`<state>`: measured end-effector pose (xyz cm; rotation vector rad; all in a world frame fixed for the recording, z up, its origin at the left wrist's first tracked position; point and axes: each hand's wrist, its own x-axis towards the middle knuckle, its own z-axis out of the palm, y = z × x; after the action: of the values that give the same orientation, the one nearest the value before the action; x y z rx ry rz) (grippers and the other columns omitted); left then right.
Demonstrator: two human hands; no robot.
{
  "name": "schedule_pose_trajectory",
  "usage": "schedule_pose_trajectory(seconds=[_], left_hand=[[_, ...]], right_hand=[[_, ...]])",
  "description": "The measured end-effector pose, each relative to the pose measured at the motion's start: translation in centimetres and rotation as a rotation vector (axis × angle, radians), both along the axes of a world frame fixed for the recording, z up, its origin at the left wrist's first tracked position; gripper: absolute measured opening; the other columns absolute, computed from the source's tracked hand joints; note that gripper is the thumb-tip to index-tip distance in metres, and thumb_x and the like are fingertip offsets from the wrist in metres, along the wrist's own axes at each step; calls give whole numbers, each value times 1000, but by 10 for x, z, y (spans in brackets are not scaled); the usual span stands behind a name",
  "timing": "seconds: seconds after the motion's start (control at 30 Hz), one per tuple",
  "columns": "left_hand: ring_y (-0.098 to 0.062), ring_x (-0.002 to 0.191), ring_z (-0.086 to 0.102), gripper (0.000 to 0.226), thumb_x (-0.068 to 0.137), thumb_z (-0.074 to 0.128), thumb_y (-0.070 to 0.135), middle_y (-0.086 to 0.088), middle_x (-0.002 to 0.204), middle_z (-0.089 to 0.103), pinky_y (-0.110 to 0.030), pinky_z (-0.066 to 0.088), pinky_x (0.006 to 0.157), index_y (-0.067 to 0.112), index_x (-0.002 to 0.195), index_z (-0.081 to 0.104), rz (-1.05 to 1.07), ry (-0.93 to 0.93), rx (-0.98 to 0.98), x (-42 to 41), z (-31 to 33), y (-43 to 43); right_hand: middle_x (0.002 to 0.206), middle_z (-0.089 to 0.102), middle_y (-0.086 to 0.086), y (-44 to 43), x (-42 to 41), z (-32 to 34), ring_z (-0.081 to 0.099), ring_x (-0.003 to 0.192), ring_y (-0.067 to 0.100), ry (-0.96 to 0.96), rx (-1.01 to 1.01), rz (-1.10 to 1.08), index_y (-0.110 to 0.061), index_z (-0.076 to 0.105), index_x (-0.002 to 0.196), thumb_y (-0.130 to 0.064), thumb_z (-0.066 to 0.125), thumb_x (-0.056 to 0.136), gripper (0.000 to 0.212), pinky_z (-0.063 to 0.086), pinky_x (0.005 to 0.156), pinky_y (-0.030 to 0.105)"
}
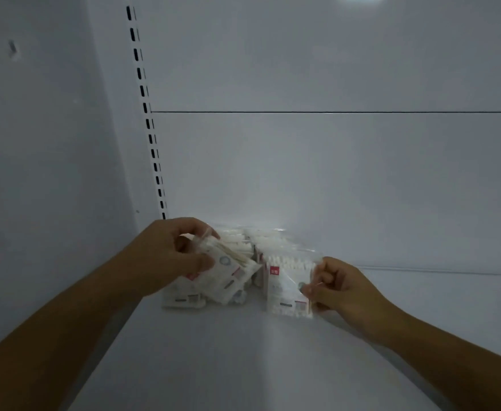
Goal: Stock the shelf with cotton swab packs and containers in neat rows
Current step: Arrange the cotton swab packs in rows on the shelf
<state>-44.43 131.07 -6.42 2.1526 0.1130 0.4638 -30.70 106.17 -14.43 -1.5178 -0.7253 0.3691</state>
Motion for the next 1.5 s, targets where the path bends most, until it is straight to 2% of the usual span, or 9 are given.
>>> schedule_pose_trajectory(seconds=[0.2, 0.43, 0.57, 0.77, 0.87, 1.0, 1.1, 1.37, 1.5], left_hand=[[-4, 89, 59, 44, 76, 78, 17, 16, 95, 61, -1, 37, 69, 37, 110, 59, 11, 112, 525, 27, -13, -15], [-14, 135, 32, 52, 90, 58, 26, 6, 145, 42, -30, 22, 110, 29, 141, 46, 68, 9, 890, 40, -52, -17], [-26, 142, 30, 72, 70, 60, 41, -4, 148, 43, -53, 14, 111, 27, 139, 48, 142, -43, 994, 33, -68, -19], [-9, 130, -46, 119, 60, 61, 80, 19, 137, -52, -43, -15, 108, 60, 122, -37, 280, 126, 857, 20, -73, 18], [-9, 141, -27, 137, 49, 90, 48, 20, 145, -40, -34, -4, 114, 60, 127, -23, 292, 32, 334, 17, -73, 32], [-11, 147, 1, 133, 51, 94, 10, -3, 161, -3, -28, 6, 120, 32, 147, 4, 236, -57, 39, 21, -91, 34], [-3, 142, 8, 123, 52, 91, 3, 1, 157, 7, -10, 6, 111, 29, 145, 14, 221, -147, 35, 26, -104, 36], [-26, 145, 21, 117, 46, 95, 25, -7, 160, 8, -53, 27, 115, 40, 141, 29, 250, -174, -23, 22, -114, 51], [-26, 147, 11, 68, 79, 74, 25, -3, 160, 5, -51, 20, 115, 13, 138, 44, 386, -413, 433, 19, -78, 27]], right_hand=[[60, 51, 0, 0, 16, -29, 48, 59, 17, -177, -81, -183, -10, 47, 69, 1, 71, 80, 28, 42, 60, 35], [70, 59, -10, 3, 16, -32, 55, 54, 9, -243, -143, -263, -33, 54, 94, -14, 78, 74, 36, 47, 54, 20], [113, 50, -28, 0, 17, -34, 53, 103, -4, -383, -175, -365, -52, 39, 113, -28, 84, 67, 68, 47, 80, 16], [142, 38, -22, 3, 16, -39, 45, 126, 1, -653, -260, -200, -54, 33, 129, -34, 75, 77, 69, 48, 99, 34], [134, 48, -24, 6, 15, -39, 52, 118, -2, -666, -294, -239, -50, 39, 125, -30, 75, 78, 62, 51, 95, 35], [155, 13, -21, 21, 8, -37, 19, 143, 3, -798, -372, -255, -54, 25, 127, -40, 67, 83, 62, 33, 108, 27], [158, -6, -17, 29, 3, -34, 11, 145, 5, -804, -526, -255, -58, 9, 130, -62, 45, 81, 61, 34, 110, 30], [159, 11, -12, 29, 4, -36, 20, 143, 8, -763, -470, -268, -52, 13, 140, -65, 57, 80, 76, 33, 113, 36], [154, 28, -12, 26, 1, -31, 29, 139, 4, -621, -249, -374, -51, 17, 137, -59, 57, 81, 69, 32, 112, 32]])
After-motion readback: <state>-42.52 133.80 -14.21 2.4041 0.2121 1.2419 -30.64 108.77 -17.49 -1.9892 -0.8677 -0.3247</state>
